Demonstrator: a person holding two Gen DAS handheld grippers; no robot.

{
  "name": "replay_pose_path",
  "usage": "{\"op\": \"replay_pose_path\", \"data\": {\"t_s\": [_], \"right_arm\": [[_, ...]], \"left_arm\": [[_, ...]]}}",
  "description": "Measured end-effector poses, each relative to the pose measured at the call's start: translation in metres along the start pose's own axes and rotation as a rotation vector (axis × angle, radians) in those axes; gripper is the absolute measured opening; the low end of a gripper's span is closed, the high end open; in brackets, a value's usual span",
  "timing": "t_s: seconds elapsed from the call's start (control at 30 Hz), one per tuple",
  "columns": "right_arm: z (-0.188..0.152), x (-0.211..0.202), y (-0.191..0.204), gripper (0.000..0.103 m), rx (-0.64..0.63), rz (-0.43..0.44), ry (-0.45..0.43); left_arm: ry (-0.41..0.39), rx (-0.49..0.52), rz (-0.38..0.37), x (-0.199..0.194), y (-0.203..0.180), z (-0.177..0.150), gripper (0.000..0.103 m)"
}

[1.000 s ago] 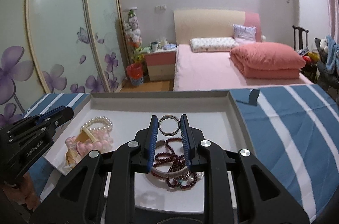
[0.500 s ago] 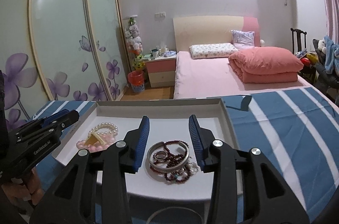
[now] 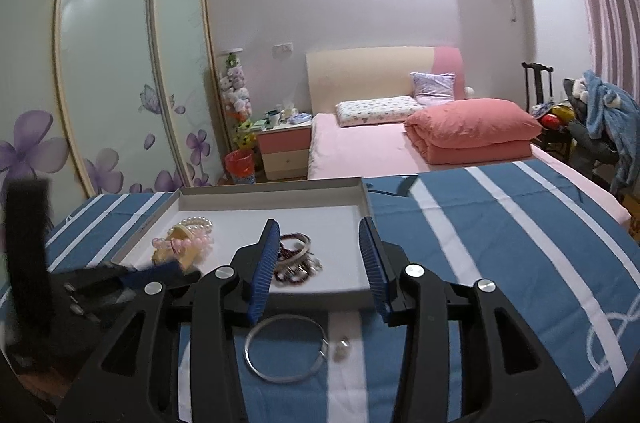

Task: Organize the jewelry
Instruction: 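Move the left tool to the silver bangle with pearl ends, then close the left tool on the silver bangle while the right tool reaches the pearl earring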

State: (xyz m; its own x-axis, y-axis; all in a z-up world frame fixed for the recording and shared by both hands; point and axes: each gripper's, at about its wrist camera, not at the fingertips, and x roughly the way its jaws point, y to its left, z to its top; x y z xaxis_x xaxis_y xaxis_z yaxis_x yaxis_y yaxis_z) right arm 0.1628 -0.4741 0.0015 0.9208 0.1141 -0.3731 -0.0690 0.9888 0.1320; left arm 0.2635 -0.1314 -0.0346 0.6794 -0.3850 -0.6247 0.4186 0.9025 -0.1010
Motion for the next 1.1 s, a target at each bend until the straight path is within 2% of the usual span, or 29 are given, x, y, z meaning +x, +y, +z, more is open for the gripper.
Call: {"op": "replay_pose_path", "data": {"t_s": [0.07,0.23,0.3,0.37,0.43,0.53,0.7,0.93,1.1], "right_arm": [[-0.002,-0.004,-0.006,0.044,0.012,-0.01,0.0],[-0.008,-0.011,-0.018,0.044,0.042,-0.024,0.005],[-0.011,-0.012,-0.022,0.044,0.047,-0.026,0.006],[-0.014,-0.012,-0.025,0.044,0.052,-0.025,0.009],[-0.015,-0.011,-0.026,0.044,0.056,-0.023,0.012],[-0.019,-0.012,-0.026,0.044,0.058,-0.019,0.015],[-0.021,-0.015,-0.026,0.044,0.06,-0.02,0.011],[-0.02,-0.017,-0.028,0.044,0.065,-0.019,0.008],[-0.02,-0.017,-0.029,0.044,0.067,-0.015,0.01]], "left_arm": [[0.056,0.024,-0.03,0.011,-0.014,-0.008,0.024],[0.152,0.052,-0.063,0.031,-0.035,-0.021,0.024],[0.156,0.055,-0.065,0.032,-0.037,-0.022,0.03],[0.144,0.06,-0.06,0.032,-0.041,-0.021,0.049],[0.14,0.067,-0.066,0.033,-0.045,-0.021,0.052],[0.151,0.086,-0.067,0.04,-0.054,-0.019,0.063],[0.206,0.103,-0.061,0.056,-0.065,-0.017,0.071],[0.247,0.158,0.019,0.07,-0.079,-0.017,0.072],[0.242,0.149,0.031,0.067,-0.077,-0.015,0.068]]}}
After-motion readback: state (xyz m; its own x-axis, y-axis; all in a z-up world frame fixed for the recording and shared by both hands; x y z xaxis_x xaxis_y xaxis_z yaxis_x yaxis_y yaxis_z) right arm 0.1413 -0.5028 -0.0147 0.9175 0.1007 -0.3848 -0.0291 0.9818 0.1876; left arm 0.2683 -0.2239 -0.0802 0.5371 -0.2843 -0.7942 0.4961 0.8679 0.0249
